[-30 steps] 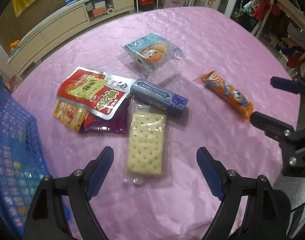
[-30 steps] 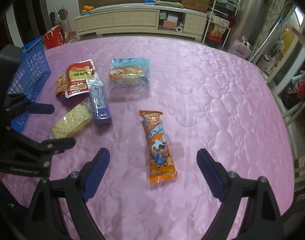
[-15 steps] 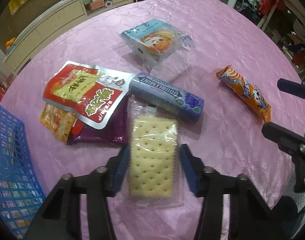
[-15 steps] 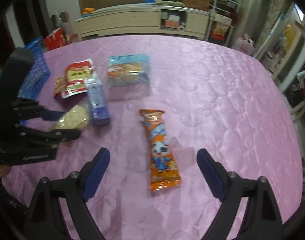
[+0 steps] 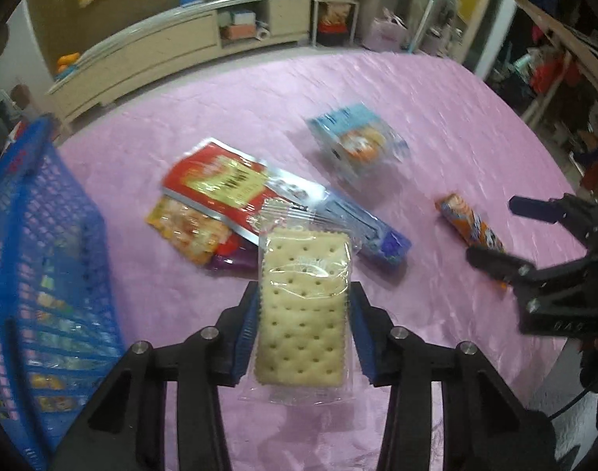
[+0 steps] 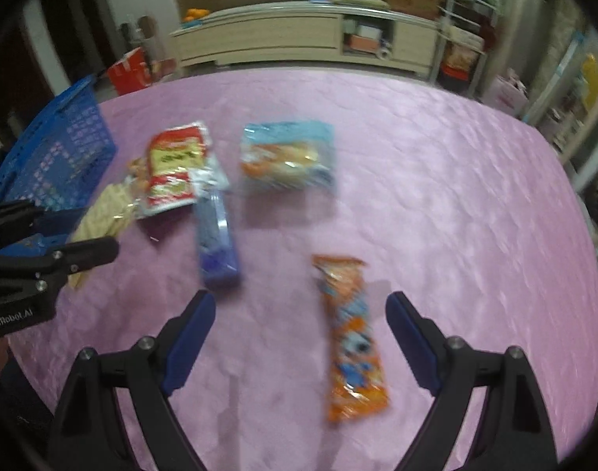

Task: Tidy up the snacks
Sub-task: 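Grasp the plain cracker pack with the left tool while the right tool grasps the Doublemint box, then carry the cracker pack and Doublemint box with both tools over the blue basket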

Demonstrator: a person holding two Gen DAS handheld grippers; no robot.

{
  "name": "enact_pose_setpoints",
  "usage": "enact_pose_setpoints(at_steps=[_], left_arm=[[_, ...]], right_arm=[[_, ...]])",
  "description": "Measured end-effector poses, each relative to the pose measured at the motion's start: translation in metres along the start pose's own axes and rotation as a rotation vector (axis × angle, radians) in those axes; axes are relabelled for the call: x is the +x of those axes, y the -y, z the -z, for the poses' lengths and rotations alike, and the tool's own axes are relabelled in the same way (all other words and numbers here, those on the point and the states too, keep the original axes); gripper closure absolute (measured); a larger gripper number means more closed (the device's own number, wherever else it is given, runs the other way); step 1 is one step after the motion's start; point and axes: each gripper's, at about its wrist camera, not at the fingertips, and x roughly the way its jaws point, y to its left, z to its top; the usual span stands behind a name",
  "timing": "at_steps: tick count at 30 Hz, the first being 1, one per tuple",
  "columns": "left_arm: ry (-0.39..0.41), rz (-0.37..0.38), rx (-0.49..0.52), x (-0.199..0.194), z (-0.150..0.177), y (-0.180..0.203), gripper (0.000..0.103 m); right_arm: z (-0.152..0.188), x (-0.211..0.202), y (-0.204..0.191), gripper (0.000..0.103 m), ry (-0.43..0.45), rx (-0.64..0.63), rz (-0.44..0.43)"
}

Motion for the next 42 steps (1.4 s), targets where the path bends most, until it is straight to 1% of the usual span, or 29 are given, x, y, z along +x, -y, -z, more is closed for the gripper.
enact_pose_setpoints(at_steps=[1, 3, 4, 5, 10, 11, 12, 13, 14, 15, 17, 22, 24, 27, 32, 39, 42], left_arm=[[0.007, -0.005, -0.007, -0.003, -0.001, -0.002, 0.062], [0.012, -0.035, -0.011, -0.004, -0.003, -0.005, 0.062], [0.014, -0.044, -0.015, -0.004, -0.003, -0.008, 0.062], [0.014, -0.049, -0.027, -0.004, -0.003, -0.012, 0.062], [0.005, -0.059, -0.049, -0.009, -0.001, -0.023, 0.062], [0.003, -0.059, -0.050, -0.008, 0.000, -0.024, 0.062], [0.001, -0.059, -0.049, -0.007, 0.001, -0.023, 0.062], [-0.002, -0.060, -0.047, -0.008, 0.002, -0.022, 0.062], [-0.006, -0.062, -0.041, -0.007, 0.003, -0.022, 0.062], [-0.009, -0.065, -0.038, -0.005, 0.004, -0.022, 0.062], [-0.012, -0.065, -0.039, -0.001, 0.004, -0.022, 0.062], [-0.014, -0.059, -0.042, 0.001, 0.005, -0.021, 0.062], [-0.015, -0.062, -0.042, 0.001, 0.006, -0.021, 0.062], [-0.008, -0.046, -0.047, -0.008, 0.008, -0.020, 0.062], [0.032, -0.029, -0.037, -0.036, 0.015, -0.010, 0.062], [0.091, -0.028, -0.040, -0.087, 0.022, -0.008, 0.062], [0.117, -0.035, -0.023, -0.112, 0.025, -0.010, 0.062]], right_arm=[[-0.005, 0.004, -0.007, 0.012, -0.005, -0.017, -0.026], [-0.012, 0.009, -0.015, 0.023, -0.012, -0.042, -0.055], [-0.016, 0.016, -0.021, 0.034, -0.027, -0.064, -0.067], [-0.018, 0.019, -0.024, 0.038, -0.038, -0.076, -0.075], [-0.026, 0.045, -0.040, 0.039, -0.090, -0.103, -0.137], [-0.027, 0.048, -0.042, 0.041, -0.096, -0.104, -0.140], [-0.028, 0.052, -0.045, 0.044, -0.102, -0.108, -0.137], [-0.028, 0.057, -0.047, 0.053, -0.109, -0.110, -0.131], [-0.030, 0.060, -0.047, 0.058, -0.112, -0.109, -0.127], [-0.030, 0.063, -0.047, 0.059, -0.114, -0.107, -0.119], [-0.031, 0.065, -0.049, 0.066, -0.104, -0.108, -0.108], [-0.027, 0.059, -0.046, 0.068, -0.090, -0.101, -0.108], [-0.022, 0.047, -0.045, 0.068, -0.069, -0.098, -0.103], [-0.019, 0.021, -0.048, 0.068, -0.038, -0.094, -0.103], [-0.015, -0.030, -0.059, 0.068, 0.018, -0.125, -0.091], [-0.013, -0.081, -0.083, 0.068, 0.069, -0.128, -0.096], [-0.013, -0.097, -0.094, 0.068, 0.087, -0.130, -0.100]])
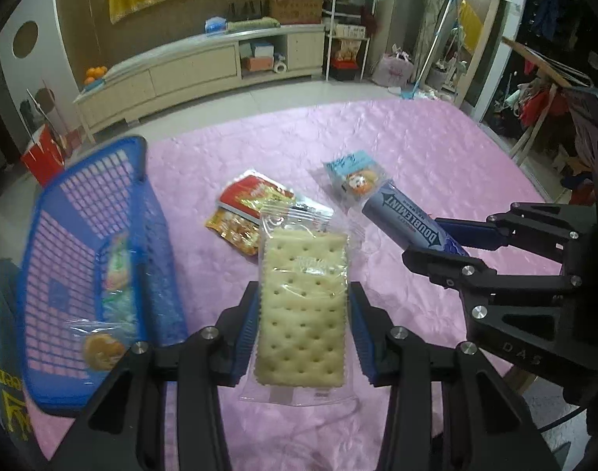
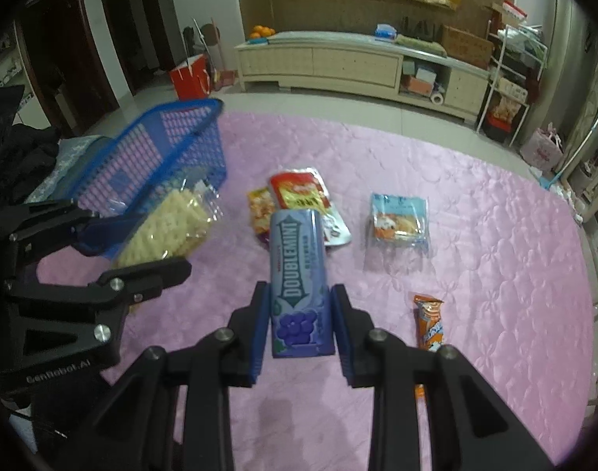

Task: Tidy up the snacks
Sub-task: 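Carry the cracker pack and Doublemint box with both tools over the blue basket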

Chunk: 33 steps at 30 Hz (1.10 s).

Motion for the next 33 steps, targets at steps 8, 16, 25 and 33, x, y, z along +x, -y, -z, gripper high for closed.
enact_pose_setpoints(at_steps=[8, 16, 25, 33], left_arm=[[0.067, -0.022, -0.001, -0.063, 0.007, -0.027, 0.062], [0.060, -0.061, -0.002, -0.086, 0.011, -0.075, 0.062], [0.017, -0.102, -0.072, -0.065, 0.013, -0.133, 0.062], [-0.035, -0.096, -0.109, -0.031, 0.012, -0.162, 0.062]], right_arm=[[-0.013, -0.030, -0.043, 0.068, 0.050, -0.031, -0.014], [-0.043, -0.028, -0.079, 0.068, 0.079, -0.075, -0.052], [-0.069, 0.017, -0.111, 0.068, 0.042, -0.130, -0.116], [-0.069, 0.053, -0.116, 0.068, 0.001, -0.103, -0.155]])
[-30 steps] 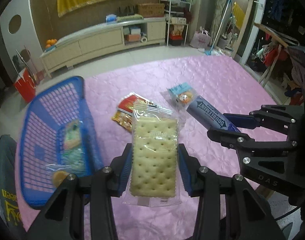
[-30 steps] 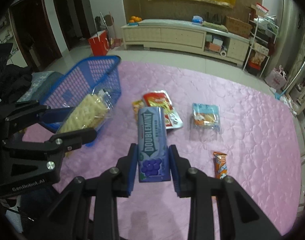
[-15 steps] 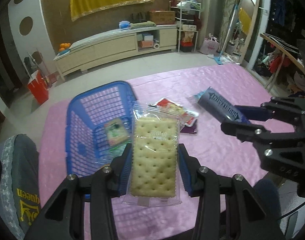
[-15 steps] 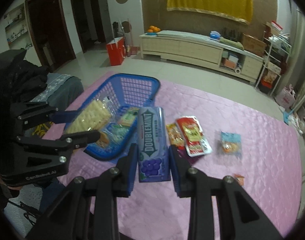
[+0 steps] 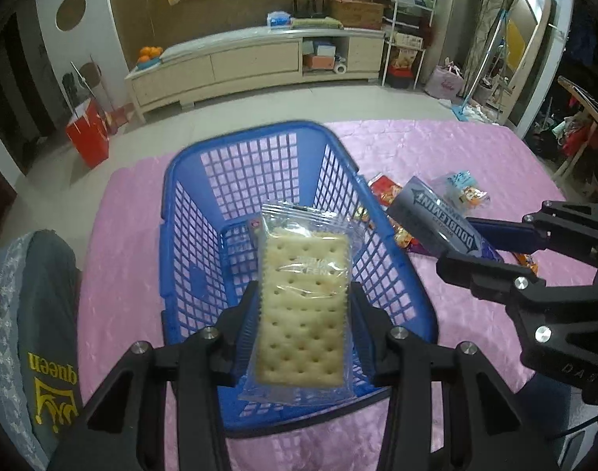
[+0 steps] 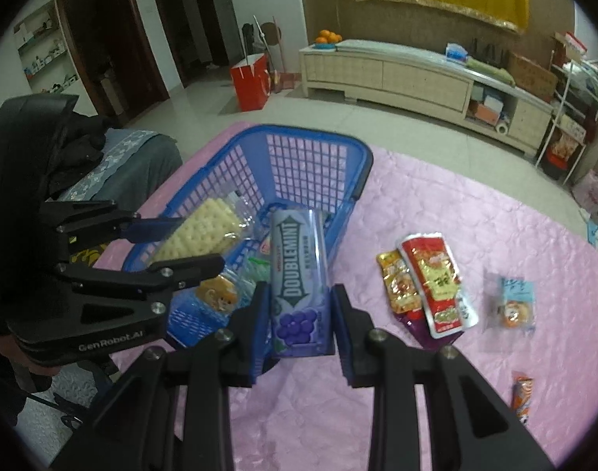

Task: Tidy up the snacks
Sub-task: 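Carry the cracker pack and Doublemint box with both tools over the blue basket, then open the left tool to drop the cracker pack while the right tool releases the gum box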

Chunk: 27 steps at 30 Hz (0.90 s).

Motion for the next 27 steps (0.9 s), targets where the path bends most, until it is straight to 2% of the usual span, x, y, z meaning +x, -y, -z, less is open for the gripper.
enact_pose_setpoints(at_steps=[7, 12, 14, 16, 17, 27], left_arm=[[-0.017, 0.025, -0.005, 0.014, 0.003, 0.001, 0.062], [0.001, 0.027, 0.000, 0.014, 0.001, 0.003, 0.061], [-0.022, 0.019, 0.000, 0.018, 0.001, 0.004, 0.057], [-0.045, 0.039, -0.008, 0.022, 0.001, 0.003, 0.038], [-0.041, 0.049, -0.012, 0.021, 0.002, 0.003, 0.036], [-0.001, 0.040, -0.017, -0.012, 0.012, -0.001, 0.035]], right_arm=[[0.006, 0.000, 0.004, 0.068, -0.017, 0.014, 0.013], [0.006, -0.008, 0.004, 0.068, -0.011, 0.010, 0.021], [0.006, -0.012, 0.003, 0.068, -0.009, 0.007, 0.023], [0.006, -0.014, 0.002, 0.068, -0.011, 0.003, 0.025], [0.007, -0.014, 0.001, 0.068, -0.013, 0.001, 0.027], [-0.004, -0.026, -0.022, 0.068, -0.003, -0.033, 0.017]])
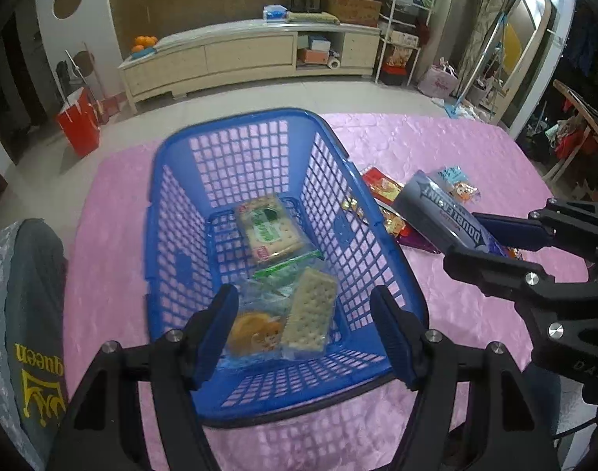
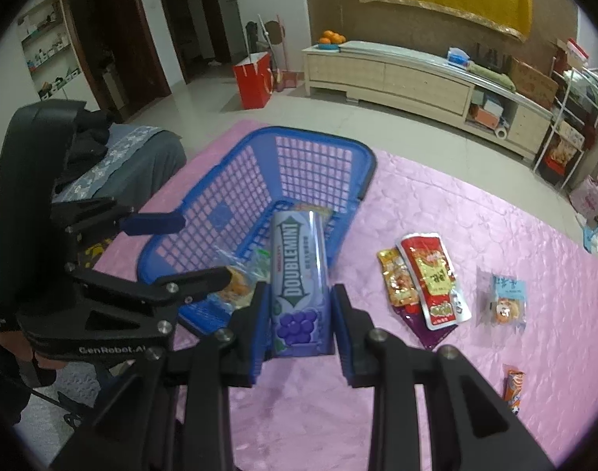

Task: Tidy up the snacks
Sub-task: 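Open the left tool to drop the cracker pack while the right tool releases the gum box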

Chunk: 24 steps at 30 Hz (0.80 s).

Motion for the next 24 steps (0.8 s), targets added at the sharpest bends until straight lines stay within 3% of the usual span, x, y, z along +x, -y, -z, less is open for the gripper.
enact_pose_setpoints(at_steps=[13, 24], left_arm=[[0.057, -0.039, -0.081, -0.037, 0.019, -0.056, 0.035], [0.043, -0.032, -0.133, -0.019, 0.022, -0.095, 0.035]], right_arm=[[-0.022, 0.019, -0.047, 0.068, -0.037, -0.050, -0.011], [-0.035, 0.073, -0.058, 0.068, -0.125, -0.048, 0.005]])
